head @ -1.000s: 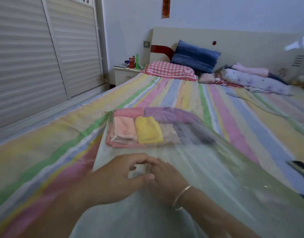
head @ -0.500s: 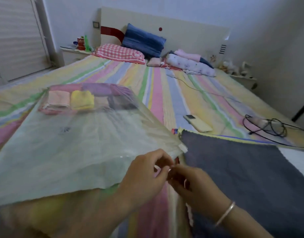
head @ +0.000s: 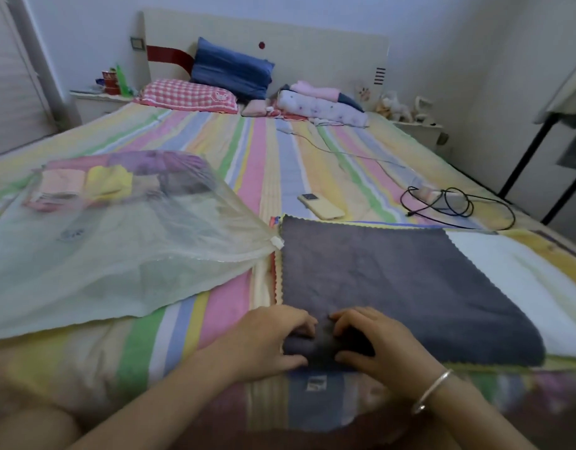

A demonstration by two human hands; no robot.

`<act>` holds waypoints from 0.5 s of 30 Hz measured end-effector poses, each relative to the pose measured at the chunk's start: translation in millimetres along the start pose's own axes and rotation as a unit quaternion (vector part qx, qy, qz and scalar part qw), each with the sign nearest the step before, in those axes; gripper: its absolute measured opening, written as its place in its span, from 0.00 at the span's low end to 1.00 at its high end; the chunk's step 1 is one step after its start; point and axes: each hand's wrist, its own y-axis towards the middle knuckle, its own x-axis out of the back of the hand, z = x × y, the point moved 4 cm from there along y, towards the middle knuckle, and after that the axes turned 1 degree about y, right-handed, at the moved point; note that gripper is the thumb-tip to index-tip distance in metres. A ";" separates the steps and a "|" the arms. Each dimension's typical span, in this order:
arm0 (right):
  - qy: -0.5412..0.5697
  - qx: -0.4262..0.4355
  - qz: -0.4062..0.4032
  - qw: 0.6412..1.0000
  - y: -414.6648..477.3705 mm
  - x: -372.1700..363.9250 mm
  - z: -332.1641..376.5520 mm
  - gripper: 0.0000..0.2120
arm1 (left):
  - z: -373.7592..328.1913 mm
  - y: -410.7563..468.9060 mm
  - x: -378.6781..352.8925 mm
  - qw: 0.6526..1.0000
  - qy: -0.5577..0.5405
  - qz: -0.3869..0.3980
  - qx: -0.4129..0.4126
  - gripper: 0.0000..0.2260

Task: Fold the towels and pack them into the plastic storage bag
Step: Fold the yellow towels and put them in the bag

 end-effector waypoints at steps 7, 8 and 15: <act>-0.066 0.022 0.005 0.998 -0.3 0.3 6.2 0.16 | -1.9 -5.7 7.4 0.999 0.026 0.018 0.018 0.16; -0.095 0.025 0.025 0.995 -1.0 -2.0 7.9 0.18 | -3.2 -6.8 4.9 0.998 0.051 0.031 0.014 0.18; 0.072 -0.055 -0.021 0.996 5.0 6.2 -4.1 0.08 | -5.2 -4.0 4.0 0.995 0.088 0.034 0.038 0.23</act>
